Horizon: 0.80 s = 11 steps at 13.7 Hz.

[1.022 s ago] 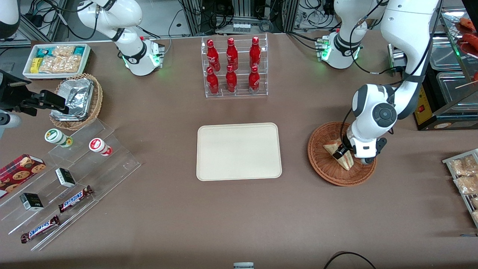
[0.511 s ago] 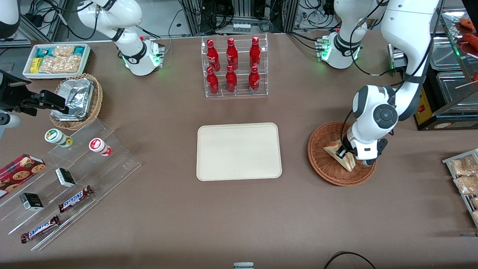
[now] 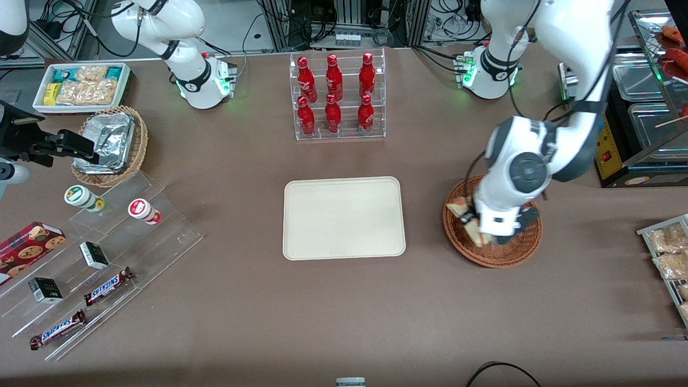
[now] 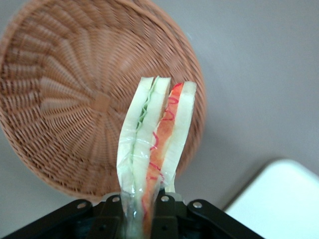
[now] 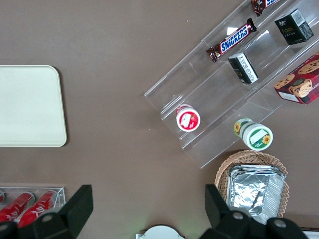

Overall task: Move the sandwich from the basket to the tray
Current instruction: 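Carry the sandwich with the left gripper over the cream tray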

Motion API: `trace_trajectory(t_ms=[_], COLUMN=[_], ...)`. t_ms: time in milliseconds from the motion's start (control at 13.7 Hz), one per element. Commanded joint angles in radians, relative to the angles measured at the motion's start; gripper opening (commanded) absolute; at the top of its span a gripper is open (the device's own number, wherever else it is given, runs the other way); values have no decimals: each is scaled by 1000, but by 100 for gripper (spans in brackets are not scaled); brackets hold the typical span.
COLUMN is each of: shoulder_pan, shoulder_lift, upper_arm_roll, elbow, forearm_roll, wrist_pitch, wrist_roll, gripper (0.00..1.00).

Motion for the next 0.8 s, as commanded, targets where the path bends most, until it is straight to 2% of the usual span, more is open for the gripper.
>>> trace_trajectory(t_ms=[0,146,511,730], shoulder_pan=[-72,-124,-264,-340], shoulder_lift=[93,165,325,406], upper_arm_roll=[10,-21,-26,-27], elbow=[156,242,424,528], forearm_roll=[1,1,-1,-7], wrist_pitch=[-107,-111,-121,-117], wrist_roll=[97,84,65,-25], gripper=[0,0,0,0])
